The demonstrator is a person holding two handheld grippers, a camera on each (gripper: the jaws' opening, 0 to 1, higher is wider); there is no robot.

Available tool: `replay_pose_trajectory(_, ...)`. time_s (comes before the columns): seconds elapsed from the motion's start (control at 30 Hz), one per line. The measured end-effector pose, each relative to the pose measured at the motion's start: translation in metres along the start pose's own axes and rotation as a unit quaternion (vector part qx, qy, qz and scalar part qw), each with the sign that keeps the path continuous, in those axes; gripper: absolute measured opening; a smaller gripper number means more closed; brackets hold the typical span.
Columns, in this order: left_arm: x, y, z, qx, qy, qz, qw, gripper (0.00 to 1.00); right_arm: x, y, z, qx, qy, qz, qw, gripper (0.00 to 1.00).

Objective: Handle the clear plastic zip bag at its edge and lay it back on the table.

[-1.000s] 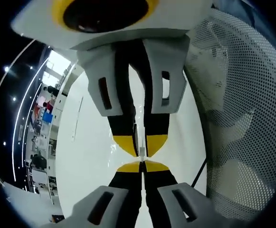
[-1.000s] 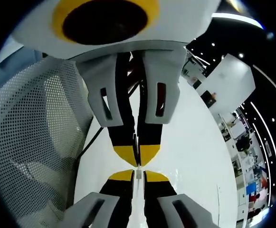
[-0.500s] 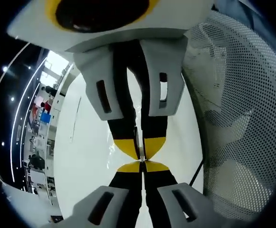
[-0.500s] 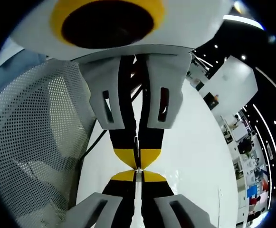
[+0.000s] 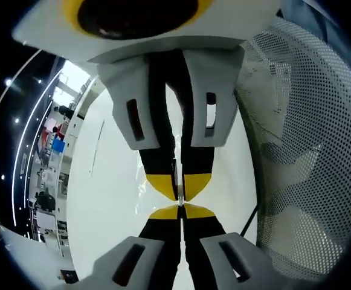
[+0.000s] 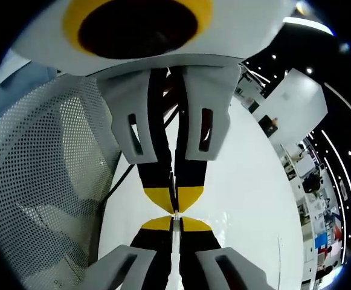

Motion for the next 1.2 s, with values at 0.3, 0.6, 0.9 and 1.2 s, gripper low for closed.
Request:
replay_pose_trajectory(0.3,-0.001,0.0,0.005,-0.004,-0.008,0.002,1.0,0.0,-0.002,-0.001,0.007,0.009,-0.005,-0.001,0.9999,0.0)
replay_pose_trajectory(0.6,-0.001,-0.001,0.008,-0.007,-0.012,0.004,0.9999,0.0,-0.004,-0.001,0.013,0.014,-0.007,0.001,0.9999,0.0)
replay_pose_trajectory(0.9,0.0,-0.001,0.011,-0.012,-0.013,0.004,0.9998,0.0,-0.004,-0.002,0.014,0.018,-0.002,-0.001,0.9998,0.0)
replay_pose_trajectory(1.2,0.005,-0.007,0.012,-0.025,-0.016,0.002,0.9996,0.0,-0.004,0.006,0.018,0.026,-0.004,0.0,0.9997,0.0)
Point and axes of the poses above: the point that each gripper's makers call its tool centre point, and the gripper's own axes: x roughly forward along the fingers, y roughly to its right, z roughly out of its underside, the point moved 8 cm from there along -x, roughly backward along the fingers, and after that the axes turned 7 degrees about -z, right-handed, at the moved point
